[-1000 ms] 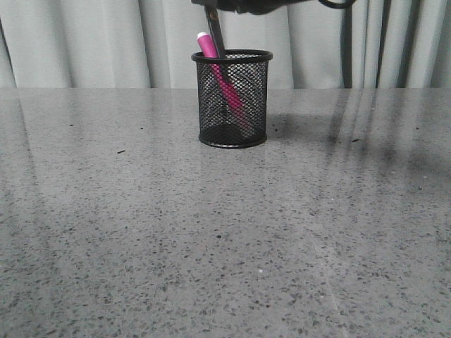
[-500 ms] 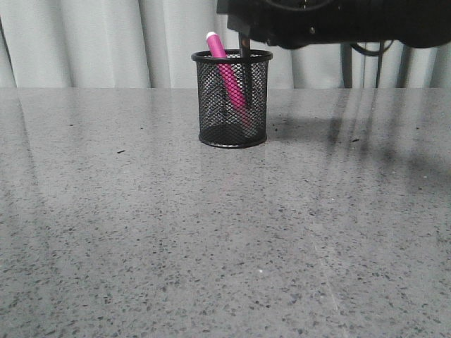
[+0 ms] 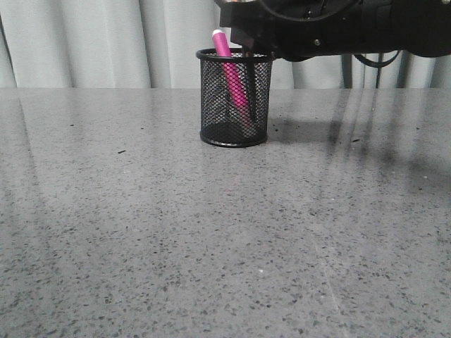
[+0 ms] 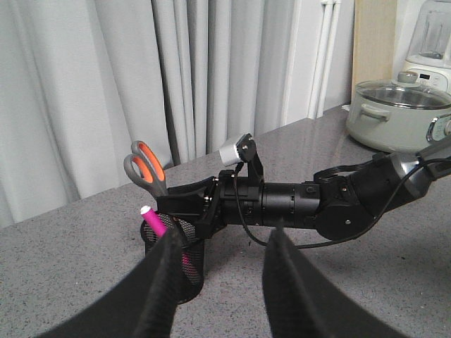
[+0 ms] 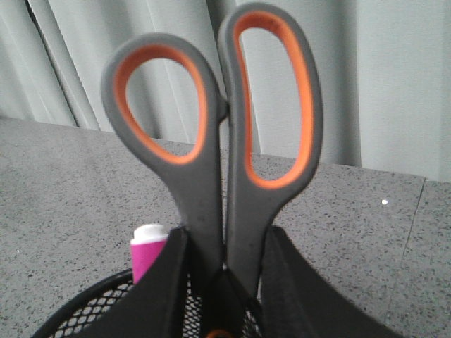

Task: Put pen and scissors into bin
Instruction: 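Lift the scissors blade-down with the right gripper over the mesh cup, then lower the scissors blades into the cup and open the right gripper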

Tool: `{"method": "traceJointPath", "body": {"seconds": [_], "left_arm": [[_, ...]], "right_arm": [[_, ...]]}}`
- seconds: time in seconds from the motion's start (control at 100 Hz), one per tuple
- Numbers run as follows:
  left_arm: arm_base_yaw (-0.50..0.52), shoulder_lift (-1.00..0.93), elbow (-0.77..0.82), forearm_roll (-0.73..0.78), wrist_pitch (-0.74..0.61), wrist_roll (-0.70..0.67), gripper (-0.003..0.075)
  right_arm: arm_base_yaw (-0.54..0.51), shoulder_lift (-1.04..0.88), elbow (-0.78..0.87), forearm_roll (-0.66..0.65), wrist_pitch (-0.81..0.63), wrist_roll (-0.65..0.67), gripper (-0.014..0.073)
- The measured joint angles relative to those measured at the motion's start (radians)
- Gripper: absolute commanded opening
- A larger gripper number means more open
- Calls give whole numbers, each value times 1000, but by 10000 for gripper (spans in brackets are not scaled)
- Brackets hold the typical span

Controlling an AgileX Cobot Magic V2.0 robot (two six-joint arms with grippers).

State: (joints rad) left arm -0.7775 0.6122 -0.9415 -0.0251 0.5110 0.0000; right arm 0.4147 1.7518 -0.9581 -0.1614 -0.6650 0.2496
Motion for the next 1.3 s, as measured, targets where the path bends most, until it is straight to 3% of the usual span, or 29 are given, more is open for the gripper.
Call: {"method": "traceJointPath", "body": {"seconds": [0.36, 0.63, 0.96, 1.3], "left_arm": [[0, 0, 0, 0, 0, 0, 241], [0, 0, 0, 0, 12, 0, 241], [0, 0, 0, 8, 16, 0, 241], [0, 0, 0, 8, 42, 0, 241]], "right_arm": [[0, -2, 0, 1, -3, 28, -64], [0, 2, 7, 1, -130, 77, -65], [2, 24, 7, -38, -101, 110, -65], [26, 67, 0, -40, -175, 134, -64]]}}
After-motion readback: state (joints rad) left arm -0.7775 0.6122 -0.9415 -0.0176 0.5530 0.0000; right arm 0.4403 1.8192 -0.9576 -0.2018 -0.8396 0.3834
